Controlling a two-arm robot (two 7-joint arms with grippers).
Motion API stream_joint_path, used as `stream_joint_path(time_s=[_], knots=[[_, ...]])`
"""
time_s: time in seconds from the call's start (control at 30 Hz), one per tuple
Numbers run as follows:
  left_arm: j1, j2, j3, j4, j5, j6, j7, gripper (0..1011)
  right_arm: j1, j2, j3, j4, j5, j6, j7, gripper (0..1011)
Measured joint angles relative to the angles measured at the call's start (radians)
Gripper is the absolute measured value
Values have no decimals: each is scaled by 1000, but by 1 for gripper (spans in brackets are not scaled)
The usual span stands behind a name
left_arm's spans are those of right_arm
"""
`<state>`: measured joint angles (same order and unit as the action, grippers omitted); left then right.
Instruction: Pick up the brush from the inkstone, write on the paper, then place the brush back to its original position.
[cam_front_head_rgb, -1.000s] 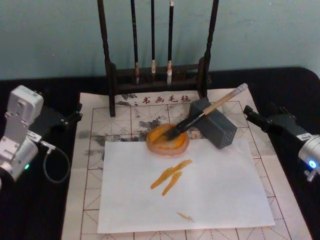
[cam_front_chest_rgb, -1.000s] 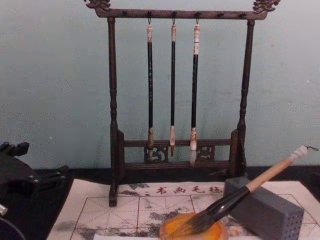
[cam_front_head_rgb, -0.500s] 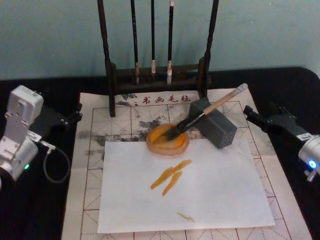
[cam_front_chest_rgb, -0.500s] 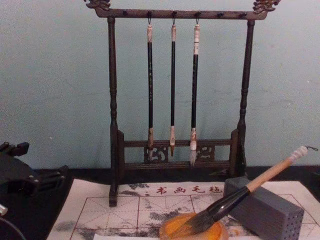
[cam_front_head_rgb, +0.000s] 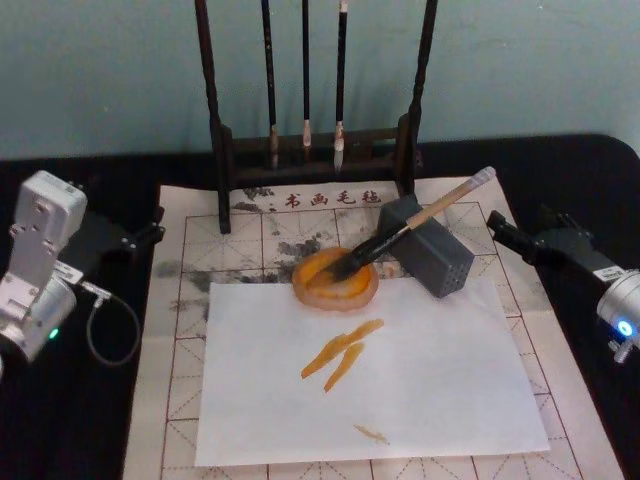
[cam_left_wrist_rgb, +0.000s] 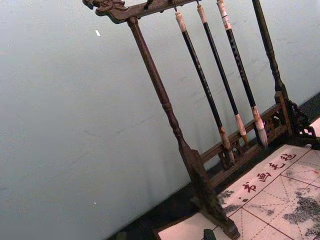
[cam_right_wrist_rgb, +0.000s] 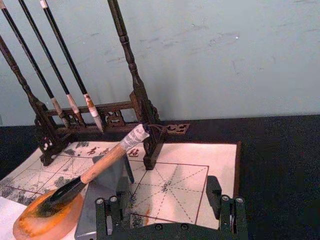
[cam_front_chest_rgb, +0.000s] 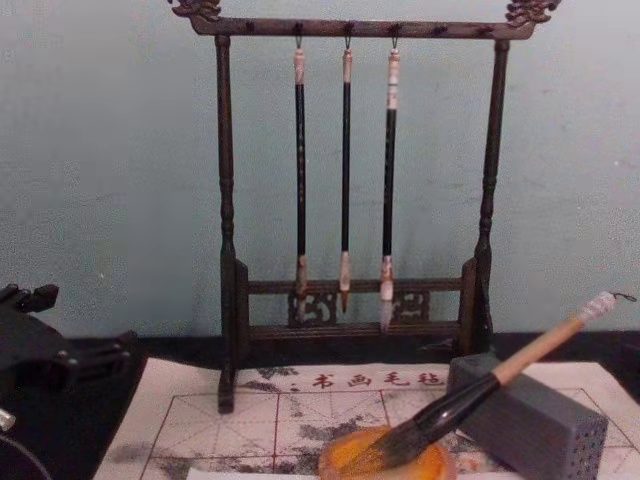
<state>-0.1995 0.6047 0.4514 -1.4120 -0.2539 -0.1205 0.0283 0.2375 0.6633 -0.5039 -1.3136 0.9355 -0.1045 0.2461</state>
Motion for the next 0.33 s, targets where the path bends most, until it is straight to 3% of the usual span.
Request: stream_joint_path(time_s=[0.33], knots=[[0,0,0,0,0,0,0,1001,0,0,0,0,0,0,0,1000]])
